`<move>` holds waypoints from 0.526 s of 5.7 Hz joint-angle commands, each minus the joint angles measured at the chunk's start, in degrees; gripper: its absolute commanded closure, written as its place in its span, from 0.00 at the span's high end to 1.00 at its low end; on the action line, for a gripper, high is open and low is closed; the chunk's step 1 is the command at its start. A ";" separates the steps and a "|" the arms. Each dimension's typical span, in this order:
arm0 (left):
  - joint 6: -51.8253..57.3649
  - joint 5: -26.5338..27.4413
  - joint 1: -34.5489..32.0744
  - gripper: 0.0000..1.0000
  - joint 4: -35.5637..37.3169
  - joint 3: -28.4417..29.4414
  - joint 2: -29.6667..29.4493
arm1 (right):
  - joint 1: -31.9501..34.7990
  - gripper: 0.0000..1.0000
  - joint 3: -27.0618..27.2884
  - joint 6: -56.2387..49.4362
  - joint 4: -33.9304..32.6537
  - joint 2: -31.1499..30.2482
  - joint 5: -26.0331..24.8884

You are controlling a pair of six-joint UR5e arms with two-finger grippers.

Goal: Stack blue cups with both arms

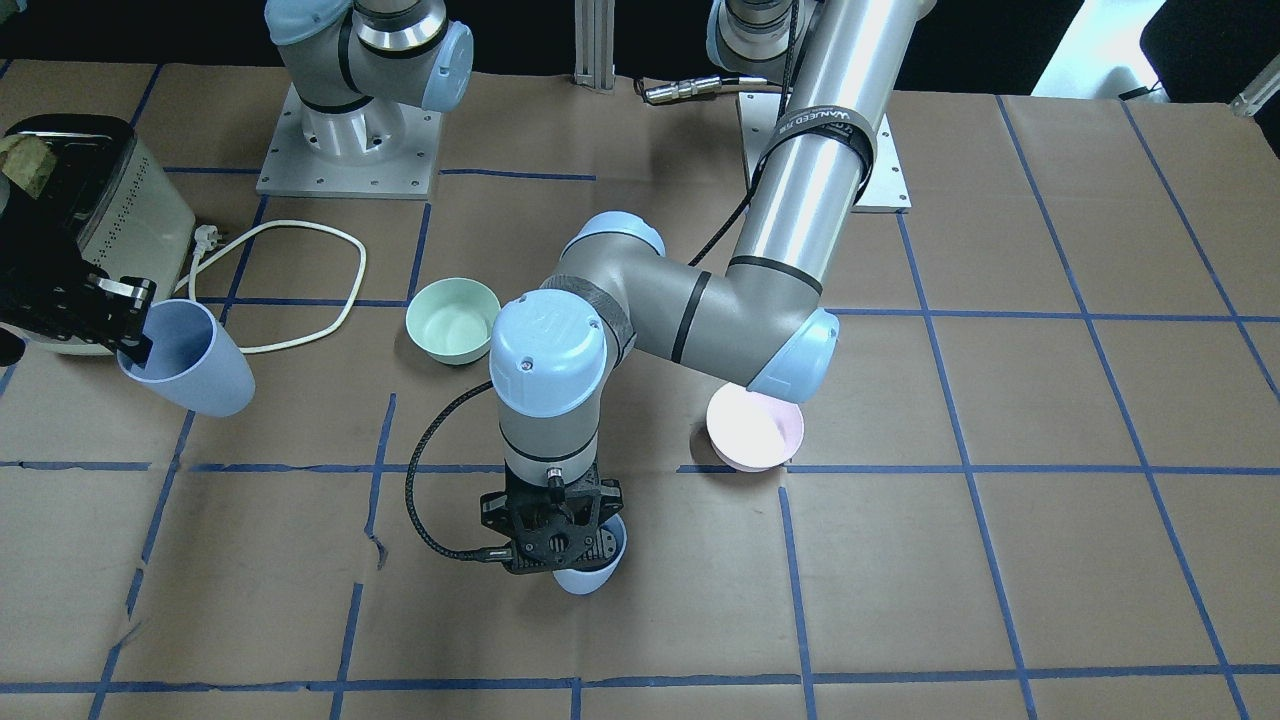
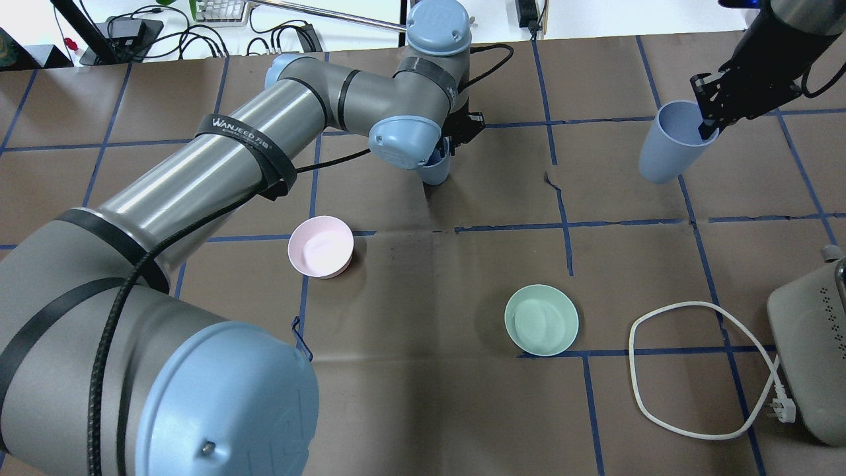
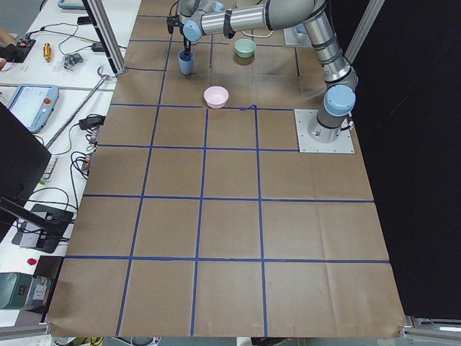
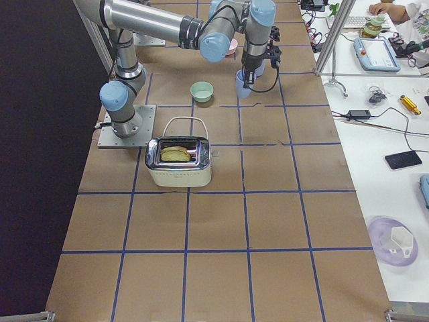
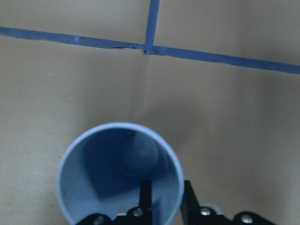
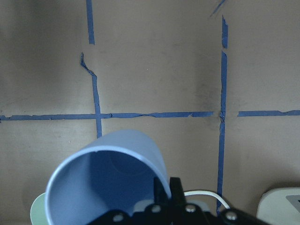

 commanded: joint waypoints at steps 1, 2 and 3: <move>2.78 -0.02 0.19 0.98 -0.12 -0.32 1.80 | 0.00 0.10 0.01 0.00 -0.04 0.22 0.09; 2.86 -0.28 0.89 0.98 -1.26 -0.23 4.77 | 0.09 0.10 0.01 0.09 -0.13 0.22 0.09; 2.95 -0.45 2.12 0.98 -5.79 -0.23 8.54 | 0.09 0.10 -0.08 0.61 -0.30 0.31 0.17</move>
